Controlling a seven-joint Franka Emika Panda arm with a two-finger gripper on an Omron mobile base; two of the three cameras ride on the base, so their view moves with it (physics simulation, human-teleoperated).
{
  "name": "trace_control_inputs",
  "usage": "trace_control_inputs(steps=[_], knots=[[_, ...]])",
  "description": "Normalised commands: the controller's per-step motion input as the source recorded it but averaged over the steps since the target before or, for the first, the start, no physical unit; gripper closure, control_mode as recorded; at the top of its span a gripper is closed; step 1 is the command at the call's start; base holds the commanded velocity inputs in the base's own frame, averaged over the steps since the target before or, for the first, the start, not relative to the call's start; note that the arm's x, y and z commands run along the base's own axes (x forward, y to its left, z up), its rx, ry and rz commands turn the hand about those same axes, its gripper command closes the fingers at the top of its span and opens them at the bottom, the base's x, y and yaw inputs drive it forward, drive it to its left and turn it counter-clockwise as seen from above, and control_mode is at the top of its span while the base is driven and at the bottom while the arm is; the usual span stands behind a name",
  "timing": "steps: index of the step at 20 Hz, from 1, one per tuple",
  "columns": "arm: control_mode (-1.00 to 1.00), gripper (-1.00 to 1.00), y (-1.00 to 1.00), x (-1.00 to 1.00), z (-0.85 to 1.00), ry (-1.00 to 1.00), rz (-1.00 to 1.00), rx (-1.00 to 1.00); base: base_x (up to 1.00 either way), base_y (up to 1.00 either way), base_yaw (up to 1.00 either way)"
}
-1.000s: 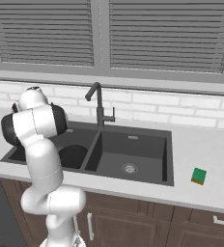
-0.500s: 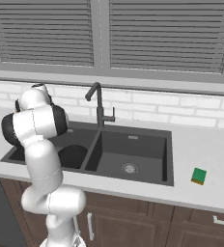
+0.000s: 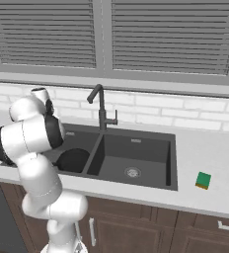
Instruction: Pick the pan and sponge and place them into the sink. Then turn on the water.
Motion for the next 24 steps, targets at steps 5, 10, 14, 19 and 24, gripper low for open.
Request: trace_control_inputs(steps=[5,10,14,19,24], knots=[[-1.0,-1.0,-0.48,-0.52,0.1,0.0,0.4,0.0,0.0,0.0,0.0],[-1.0,-1.0,-0.6,-0.46,0.07,0.0,0.22,0.02,0.0,0.0,0.0],[-1.0,-1.0,-0.63,-0.41,0.04,0.02,0.16,0.0,0.0,0.0,0.0],[-1.0,-1.0,-0.63,-0.38,0.09,0.05,0.15,0.0,0.0,0.0,0.0],[-1.0,-1.0,-0.61,-0.37,0.14,0.11,0.16,0.0,0.0,0.0,0.0]])
